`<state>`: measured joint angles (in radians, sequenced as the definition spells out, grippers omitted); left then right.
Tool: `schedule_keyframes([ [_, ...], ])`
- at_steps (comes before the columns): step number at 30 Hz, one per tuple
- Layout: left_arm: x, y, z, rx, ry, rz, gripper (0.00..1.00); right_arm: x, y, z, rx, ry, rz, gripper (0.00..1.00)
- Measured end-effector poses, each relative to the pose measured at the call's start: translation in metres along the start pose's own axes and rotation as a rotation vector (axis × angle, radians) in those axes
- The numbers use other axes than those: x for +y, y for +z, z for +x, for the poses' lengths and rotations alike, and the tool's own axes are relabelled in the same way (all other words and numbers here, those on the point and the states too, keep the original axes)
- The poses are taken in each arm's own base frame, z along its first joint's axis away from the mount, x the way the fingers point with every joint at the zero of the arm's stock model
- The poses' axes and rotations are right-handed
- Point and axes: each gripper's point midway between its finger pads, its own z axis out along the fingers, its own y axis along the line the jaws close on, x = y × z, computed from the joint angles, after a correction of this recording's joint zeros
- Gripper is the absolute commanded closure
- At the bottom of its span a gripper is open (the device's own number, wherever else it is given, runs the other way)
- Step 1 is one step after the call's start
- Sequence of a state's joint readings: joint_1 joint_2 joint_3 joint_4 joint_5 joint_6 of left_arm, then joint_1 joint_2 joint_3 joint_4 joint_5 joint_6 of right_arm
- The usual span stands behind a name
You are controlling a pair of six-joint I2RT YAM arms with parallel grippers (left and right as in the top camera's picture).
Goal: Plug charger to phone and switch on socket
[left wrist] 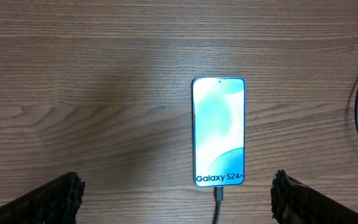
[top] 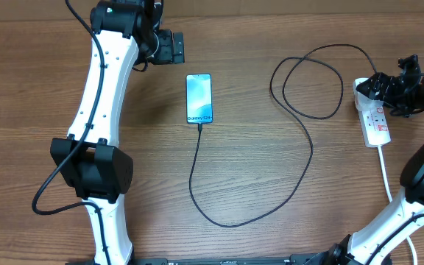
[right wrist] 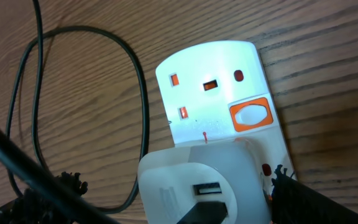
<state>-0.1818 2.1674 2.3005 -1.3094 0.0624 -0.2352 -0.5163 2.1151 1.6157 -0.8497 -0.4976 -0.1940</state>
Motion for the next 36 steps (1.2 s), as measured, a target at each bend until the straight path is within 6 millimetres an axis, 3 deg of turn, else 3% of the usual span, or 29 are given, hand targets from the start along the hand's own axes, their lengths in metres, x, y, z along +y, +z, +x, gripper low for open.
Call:
schedule_keyframes([
  [36,0.0000,0.0000,0.0000,0.000,0.000,0.000,0.00,-0.0068,0.0001,0.0079,0.032,0.053,0.046,0.00],
])
